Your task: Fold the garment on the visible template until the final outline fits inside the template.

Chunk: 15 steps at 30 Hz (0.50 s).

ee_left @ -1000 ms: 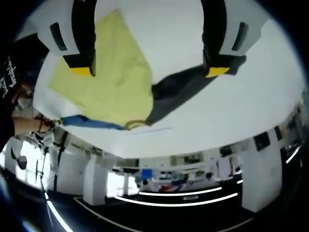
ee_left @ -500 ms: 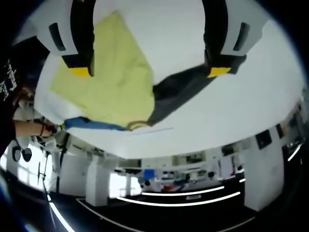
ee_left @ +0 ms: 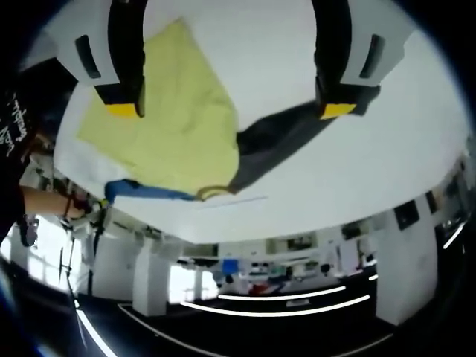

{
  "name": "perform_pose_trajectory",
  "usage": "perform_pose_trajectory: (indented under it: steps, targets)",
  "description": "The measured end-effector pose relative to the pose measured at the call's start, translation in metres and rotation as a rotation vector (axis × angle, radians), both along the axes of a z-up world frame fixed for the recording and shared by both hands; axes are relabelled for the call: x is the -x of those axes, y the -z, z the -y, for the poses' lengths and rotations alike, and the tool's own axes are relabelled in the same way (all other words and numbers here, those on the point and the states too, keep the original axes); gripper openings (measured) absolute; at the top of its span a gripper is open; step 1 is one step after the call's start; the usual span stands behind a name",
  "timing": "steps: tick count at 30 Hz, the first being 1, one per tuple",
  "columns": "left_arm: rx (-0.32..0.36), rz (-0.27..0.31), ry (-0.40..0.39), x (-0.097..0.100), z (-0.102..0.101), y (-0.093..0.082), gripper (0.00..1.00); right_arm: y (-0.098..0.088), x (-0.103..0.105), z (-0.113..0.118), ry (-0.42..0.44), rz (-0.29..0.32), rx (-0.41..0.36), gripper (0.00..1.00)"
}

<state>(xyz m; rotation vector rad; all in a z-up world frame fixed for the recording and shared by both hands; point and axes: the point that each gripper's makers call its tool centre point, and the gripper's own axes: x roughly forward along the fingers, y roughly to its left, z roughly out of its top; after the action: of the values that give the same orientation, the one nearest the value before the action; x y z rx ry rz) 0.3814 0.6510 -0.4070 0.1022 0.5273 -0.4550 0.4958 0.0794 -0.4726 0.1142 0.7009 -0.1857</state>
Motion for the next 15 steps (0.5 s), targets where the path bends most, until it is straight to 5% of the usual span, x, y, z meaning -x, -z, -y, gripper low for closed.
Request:
perform_pose_trajectory:
  steps: [15]
  targets:
    - [0.023,-0.013,0.020,0.005,0.004,0.004,0.91,-0.014,-0.033,-0.050,-0.117,0.039,-0.009,0.00]
